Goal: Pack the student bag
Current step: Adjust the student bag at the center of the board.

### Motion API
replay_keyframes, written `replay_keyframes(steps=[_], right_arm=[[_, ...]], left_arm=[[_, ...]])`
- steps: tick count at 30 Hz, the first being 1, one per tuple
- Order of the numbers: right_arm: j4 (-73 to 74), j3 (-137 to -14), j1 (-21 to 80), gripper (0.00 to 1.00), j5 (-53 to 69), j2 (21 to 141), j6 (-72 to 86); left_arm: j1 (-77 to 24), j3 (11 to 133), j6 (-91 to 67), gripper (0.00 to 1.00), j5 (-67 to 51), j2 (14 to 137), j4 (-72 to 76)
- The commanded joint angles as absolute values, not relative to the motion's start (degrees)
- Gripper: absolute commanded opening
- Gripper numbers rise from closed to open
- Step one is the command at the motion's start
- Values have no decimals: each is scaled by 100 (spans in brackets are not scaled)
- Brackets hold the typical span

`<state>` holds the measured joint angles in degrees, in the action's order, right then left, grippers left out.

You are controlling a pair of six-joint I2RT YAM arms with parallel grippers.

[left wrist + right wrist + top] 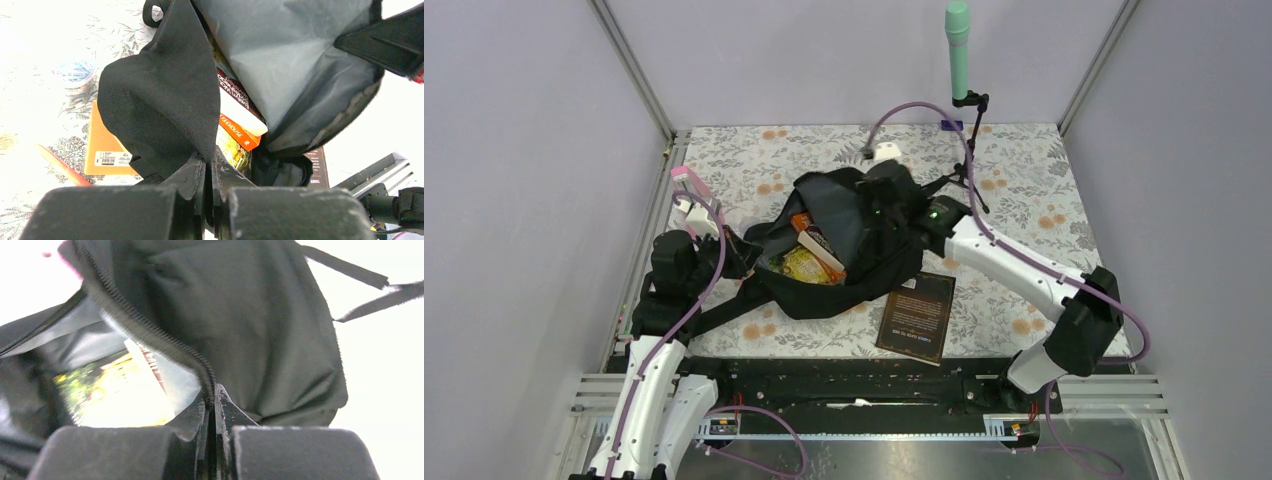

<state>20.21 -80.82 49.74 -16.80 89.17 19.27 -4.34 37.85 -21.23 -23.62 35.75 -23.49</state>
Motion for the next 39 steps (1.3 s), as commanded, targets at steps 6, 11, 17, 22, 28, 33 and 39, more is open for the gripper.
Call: replay_keyframes(steps=[6, 11, 17, 22, 28, 33, 39], right_arm=[[2069, -7335, 3714, 0, -886, 9538, 2820], [2066, -7358, 3682, 13, -884, 9716, 2725], [2090, -6993, 3674, 89, -1185, 8752, 2338], [2616, -6472, 3468, 100, -1591, 7710, 2169], [2937, -5232, 2593, 100, -1330, 6472, 2293], [2892, -4245, 1695, 100, -545, 5869, 2450], [2444, -3823, 1260, 99, 110, 6144, 2417]], left_arm=[[-422, 3973, -2144, 0, -2526, 3480, -1432], [-422, 3986, -2149, 0, -2536, 3497, -1433], [-422, 3988, -2145, 0, -2521, 3471, -1432], [-422, 3973, -2136, 0, -2500, 3433, -1441], [-422, 3974, -2135, 0, -2481, 3403, -1441], [-422, 3982, -2127, 0, -2463, 3370, -1455], [-422, 3986, -2127, 0, -2483, 3400, -1456]])
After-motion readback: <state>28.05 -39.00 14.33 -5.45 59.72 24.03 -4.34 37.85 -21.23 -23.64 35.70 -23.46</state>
